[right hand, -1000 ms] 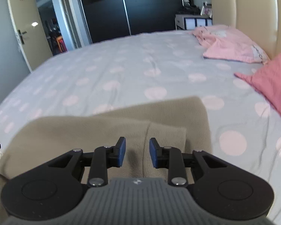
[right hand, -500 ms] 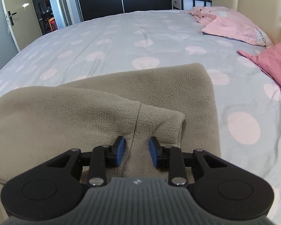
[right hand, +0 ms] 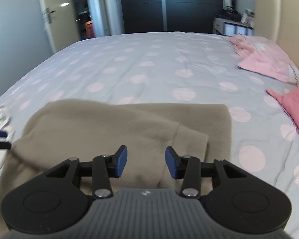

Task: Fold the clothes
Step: 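Open both tools and release the hoodie fabric, then move both open tools to the long side edge of the hoodie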

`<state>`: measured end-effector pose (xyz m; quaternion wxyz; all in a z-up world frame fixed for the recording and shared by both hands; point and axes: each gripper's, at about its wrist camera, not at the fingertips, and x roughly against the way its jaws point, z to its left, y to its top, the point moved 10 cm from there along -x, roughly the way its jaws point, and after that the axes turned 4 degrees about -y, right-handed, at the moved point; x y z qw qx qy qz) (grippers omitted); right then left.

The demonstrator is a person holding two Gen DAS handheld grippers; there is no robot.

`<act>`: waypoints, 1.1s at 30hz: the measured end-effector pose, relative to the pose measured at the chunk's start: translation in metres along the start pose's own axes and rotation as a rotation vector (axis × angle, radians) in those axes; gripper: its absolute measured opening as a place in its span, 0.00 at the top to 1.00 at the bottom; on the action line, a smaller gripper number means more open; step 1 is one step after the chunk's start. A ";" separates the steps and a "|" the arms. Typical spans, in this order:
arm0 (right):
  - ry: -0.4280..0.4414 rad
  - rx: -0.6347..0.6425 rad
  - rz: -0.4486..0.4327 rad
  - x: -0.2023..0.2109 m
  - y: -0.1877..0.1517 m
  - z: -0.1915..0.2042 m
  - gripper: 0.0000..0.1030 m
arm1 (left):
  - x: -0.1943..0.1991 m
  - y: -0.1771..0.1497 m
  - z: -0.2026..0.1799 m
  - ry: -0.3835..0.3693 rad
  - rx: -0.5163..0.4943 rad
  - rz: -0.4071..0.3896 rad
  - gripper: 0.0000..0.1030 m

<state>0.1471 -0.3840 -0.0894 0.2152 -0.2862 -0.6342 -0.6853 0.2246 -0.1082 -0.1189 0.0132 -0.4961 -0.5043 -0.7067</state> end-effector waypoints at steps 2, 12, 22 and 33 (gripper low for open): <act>0.020 0.041 0.003 0.021 -0.012 0.014 0.48 | 0.016 -0.005 -0.014 -0.021 -0.031 -0.008 0.60; 0.132 0.236 0.068 0.114 -0.131 0.088 0.41 | 0.071 -0.070 -0.090 -0.109 -0.211 0.016 0.60; 0.144 0.470 0.187 0.155 -0.245 0.130 0.41 | 0.095 -0.173 -0.179 -0.183 -0.504 0.128 0.60; 0.276 0.746 0.179 0.177 -0.290 0.168 0.38 | 0.101 -0.241 -0.229 -0.280 -0.764 0.235 0.58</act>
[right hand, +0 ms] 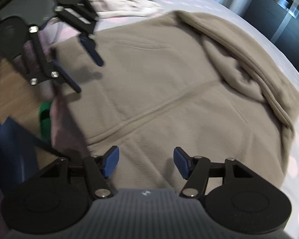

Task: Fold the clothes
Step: 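Move both open tools to the long side edge of the hoodie, then grasp the hoodie side edge with the left tool while the right tool grasps it too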

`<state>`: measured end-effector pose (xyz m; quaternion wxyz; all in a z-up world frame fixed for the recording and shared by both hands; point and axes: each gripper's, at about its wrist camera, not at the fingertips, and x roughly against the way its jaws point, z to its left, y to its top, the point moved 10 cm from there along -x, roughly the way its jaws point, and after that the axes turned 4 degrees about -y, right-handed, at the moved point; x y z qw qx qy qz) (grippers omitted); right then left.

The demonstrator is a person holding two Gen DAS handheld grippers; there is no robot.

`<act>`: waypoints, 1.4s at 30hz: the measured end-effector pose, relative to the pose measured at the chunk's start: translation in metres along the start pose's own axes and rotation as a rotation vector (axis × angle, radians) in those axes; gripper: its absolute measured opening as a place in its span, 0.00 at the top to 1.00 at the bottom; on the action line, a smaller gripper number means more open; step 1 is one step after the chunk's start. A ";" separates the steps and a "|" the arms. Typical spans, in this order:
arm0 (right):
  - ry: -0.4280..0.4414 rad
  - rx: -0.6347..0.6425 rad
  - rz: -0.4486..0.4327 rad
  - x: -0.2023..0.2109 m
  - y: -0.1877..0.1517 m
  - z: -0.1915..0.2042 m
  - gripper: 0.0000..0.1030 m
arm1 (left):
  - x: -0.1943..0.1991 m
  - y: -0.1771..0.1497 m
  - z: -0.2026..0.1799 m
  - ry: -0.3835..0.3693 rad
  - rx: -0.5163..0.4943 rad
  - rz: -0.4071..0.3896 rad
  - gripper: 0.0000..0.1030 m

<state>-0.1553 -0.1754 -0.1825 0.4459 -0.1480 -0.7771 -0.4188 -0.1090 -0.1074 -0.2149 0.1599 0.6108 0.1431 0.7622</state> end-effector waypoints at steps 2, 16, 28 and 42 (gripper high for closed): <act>-0.001 0.064 0.010 -0.002 -0.002 0.011 0.37 | -0.005 -0.005 -0.010 0.008 -0.055 0.018 0.56; -0.057 0.523 0.107 -0.027 -0.034 0.055 0.30 | -0.044 -0.031 -0.045 0.093 -0.371 0.095 0.39; -0.076 0.381 0.092 -0.008 -0.019 0.029 0.78 | -0.024 -0.026 -0.035 0.064 -0.301 0.092 0.77; -0.166 0.224 -0.014 0.016 0.013 -0.007 0.81 | 0.025 0.000 0.021 -0.020 0.113 -0.057 0.89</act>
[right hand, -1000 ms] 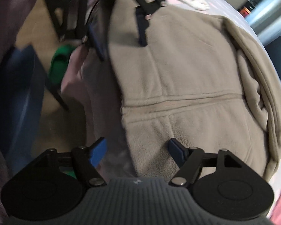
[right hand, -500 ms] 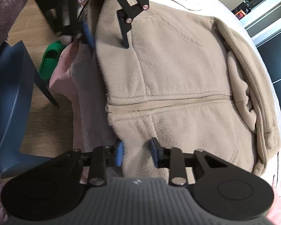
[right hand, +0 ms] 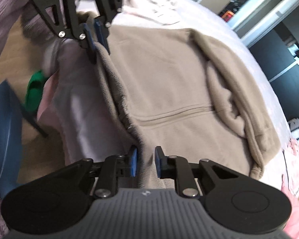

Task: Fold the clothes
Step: 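Grasp the hoodie side edge with the left tool while the right tool grasps it too, then lift the hoodie edge with both tools and fold it across the body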

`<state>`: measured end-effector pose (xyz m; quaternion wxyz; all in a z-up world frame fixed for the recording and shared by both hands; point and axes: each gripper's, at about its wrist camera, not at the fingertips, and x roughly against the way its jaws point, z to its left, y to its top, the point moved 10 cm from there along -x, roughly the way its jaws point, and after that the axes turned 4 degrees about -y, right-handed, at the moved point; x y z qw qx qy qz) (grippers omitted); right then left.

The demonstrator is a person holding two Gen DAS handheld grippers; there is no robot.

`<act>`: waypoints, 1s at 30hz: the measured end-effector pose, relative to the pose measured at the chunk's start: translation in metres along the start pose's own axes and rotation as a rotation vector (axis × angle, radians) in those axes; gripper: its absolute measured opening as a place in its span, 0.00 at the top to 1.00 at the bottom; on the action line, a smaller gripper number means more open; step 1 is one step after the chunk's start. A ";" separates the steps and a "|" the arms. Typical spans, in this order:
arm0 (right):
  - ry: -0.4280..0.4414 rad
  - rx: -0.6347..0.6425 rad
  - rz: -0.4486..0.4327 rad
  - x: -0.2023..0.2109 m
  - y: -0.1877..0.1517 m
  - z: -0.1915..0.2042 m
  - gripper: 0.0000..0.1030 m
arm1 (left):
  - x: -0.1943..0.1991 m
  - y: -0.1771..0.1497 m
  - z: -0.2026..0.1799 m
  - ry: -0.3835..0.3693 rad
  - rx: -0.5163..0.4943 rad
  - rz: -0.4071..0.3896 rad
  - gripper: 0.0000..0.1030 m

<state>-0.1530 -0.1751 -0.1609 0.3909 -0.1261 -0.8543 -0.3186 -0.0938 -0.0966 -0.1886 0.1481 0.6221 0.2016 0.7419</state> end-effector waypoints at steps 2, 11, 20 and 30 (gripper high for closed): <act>-0.016 -0.032 -0.010 -0.001 0.003 -0.011 0.81 | 0.003 0.005 0.012 0.008 0.045 -0.022 0.89; -0.024 -0.144 -0.038 -0.012 0.013 -0.045 0.67 | -0.002 0.022 0.054 0.071 0.143 -0.053 0.90; 0.050 -0.074 0.012 -0.004 0.001 -0.020 0.30 | -0.003 0.023 0.060 0.068 0.163 -0.046 0.90; -0.128 0.068 0.103 -0.018 -0.021 -0.030 0.80 | -0.001 0.022 0.050 0.093 0.108 -0.043 0.89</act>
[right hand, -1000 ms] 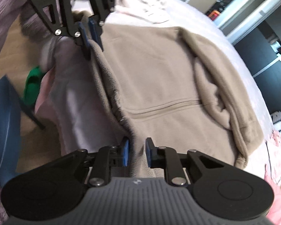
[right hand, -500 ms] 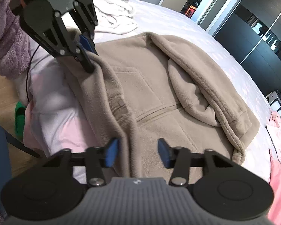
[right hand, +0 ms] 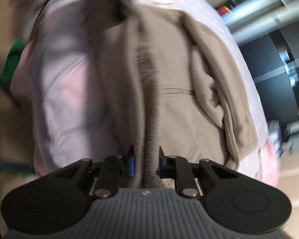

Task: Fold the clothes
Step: 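Lift the hoodie edge with both tools and fold it across the body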

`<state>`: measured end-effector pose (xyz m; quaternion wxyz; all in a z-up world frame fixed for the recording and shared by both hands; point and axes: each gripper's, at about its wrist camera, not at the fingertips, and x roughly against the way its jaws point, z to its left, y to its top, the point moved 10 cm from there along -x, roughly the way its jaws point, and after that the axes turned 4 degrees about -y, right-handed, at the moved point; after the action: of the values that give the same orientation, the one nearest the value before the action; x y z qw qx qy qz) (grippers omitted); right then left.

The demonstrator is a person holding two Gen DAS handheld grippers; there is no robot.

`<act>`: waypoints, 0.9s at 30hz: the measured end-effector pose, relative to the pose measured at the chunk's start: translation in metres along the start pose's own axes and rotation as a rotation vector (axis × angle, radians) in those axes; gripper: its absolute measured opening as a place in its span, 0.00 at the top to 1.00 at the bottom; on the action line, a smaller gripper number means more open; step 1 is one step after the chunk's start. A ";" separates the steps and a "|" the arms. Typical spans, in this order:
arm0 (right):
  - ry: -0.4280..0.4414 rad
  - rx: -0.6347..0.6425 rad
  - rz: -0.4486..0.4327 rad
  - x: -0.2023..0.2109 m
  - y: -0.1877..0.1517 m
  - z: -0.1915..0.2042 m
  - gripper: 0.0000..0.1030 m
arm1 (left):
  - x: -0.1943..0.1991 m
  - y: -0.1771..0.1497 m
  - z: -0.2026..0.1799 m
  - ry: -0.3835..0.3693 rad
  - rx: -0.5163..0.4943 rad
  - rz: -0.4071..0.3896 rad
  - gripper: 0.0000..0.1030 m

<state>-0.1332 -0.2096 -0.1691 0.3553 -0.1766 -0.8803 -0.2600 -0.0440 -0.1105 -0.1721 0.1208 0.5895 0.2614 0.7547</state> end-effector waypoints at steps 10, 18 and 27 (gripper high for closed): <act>0.003 -0.121 -0.016 -0.012 0.006 -0.028 0.81 | 0.018 -0.001 -0.022 0.033 -0.105 -0.062 0.49; 0.014 -0.155 -0.026 -0.016 0.012 -0.040 0.80 | 0.003 -0.021 -0.039 0.187 -0.289 0.040 0.42; 0.046 -0.139 -0.030 -0.007 0.005 -0.032 0.80 | -0.013 -0.044 -0.019 0.227 -0.286 0.201 0.77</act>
<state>-0.1086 -0.2251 -0.1527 0.3583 -0.1814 -0.8544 -0.3298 -0.0645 -0.0847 -0.2099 0.0971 0.5007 0.1036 0.8539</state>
